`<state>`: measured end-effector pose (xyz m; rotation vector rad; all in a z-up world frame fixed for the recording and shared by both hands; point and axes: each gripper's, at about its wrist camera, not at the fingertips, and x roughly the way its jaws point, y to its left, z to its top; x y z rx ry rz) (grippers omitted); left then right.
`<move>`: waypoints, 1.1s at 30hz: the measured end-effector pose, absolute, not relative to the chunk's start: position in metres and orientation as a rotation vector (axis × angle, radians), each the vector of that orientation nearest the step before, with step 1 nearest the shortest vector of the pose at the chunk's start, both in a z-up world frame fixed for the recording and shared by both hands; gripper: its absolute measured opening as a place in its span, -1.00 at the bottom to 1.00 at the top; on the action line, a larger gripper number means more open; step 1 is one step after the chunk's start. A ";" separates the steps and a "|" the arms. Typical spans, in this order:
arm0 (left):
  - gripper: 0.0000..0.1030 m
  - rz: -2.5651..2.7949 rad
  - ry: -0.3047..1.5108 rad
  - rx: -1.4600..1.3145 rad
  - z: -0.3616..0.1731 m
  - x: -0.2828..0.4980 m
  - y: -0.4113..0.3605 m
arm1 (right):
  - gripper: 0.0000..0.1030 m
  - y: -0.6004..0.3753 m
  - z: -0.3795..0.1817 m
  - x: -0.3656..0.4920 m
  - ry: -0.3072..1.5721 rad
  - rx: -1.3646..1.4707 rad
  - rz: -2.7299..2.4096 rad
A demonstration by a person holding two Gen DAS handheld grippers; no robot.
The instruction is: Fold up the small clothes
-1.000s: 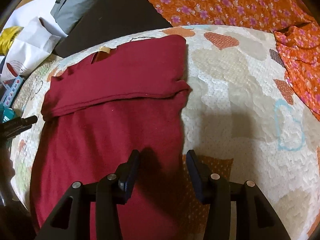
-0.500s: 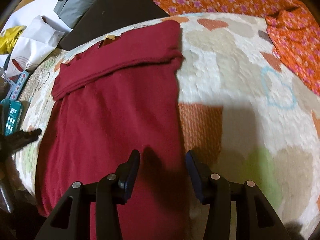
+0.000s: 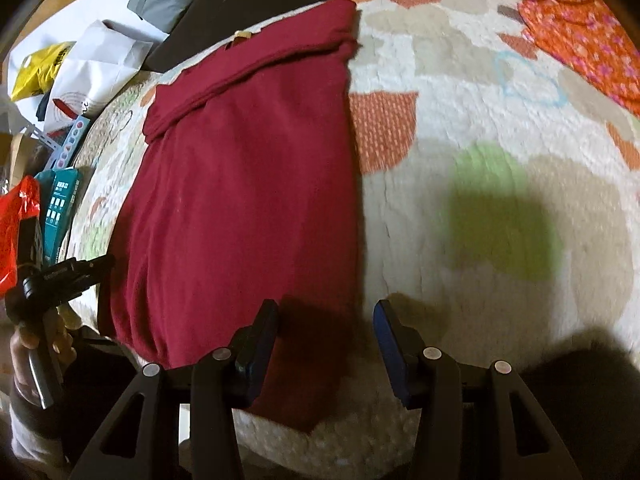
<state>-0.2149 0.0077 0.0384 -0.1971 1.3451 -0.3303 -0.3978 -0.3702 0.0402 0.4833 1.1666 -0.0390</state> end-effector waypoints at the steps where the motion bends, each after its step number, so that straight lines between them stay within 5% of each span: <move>1: -0.01 -0.331 1.356 -0.213 0.036 -0.218 0.011 | -0.07 -0.370 0.039 -0.401 1.167 0.495 -0.024; 6: 0.09 -0.348 1.381 -0.278 0.034 -0.226 0.018 | -0.01 -0.360 0.028 -0.407 1.171 0.497 0.042; 12: 0.32 -0.379 1.396 -0.217 0.031 -0.231 0.005 | 0.40 -0.354 0.026 -0.401 1.162 0.518 0.069; 17: 0.62 -0.412 1.413 -0.195 0.027 -0.232 -0.006 | 0.41 -0.345 0.027 -0.399 1.166 0.473 0.064; 28: 0.77 -0.420 1.410 -0.113 0.023 -0.233 -0.024 | 0.42 -0.342 0.024 -0.407 1.172 0.512 0.052; 30: 0.76 -0.418 1.409 -0.081 0.022 -0.234 -0.030 | 0.18 -0.343 0.026 -0.408 1.169 0.493 0.048; 31: 0.66 -0.411 1.408 -0.058 0.022 -0.235 -0.032 | -0.09 -0.344 0.028 -0.409 1.164 0.479 0.045; 32: 0.34 -0.380 1.398 -0.019 0.023 -0.236 -0.034 | -0.33 -0.346 0.030 -0.410 1.150 0.482 0.053; 33: 0.21 -0.351 1.387 0.019 0.025 -0.237 -0.036 | -0.77 -0.348 0.032 -0.411 1.128 0.504 0.070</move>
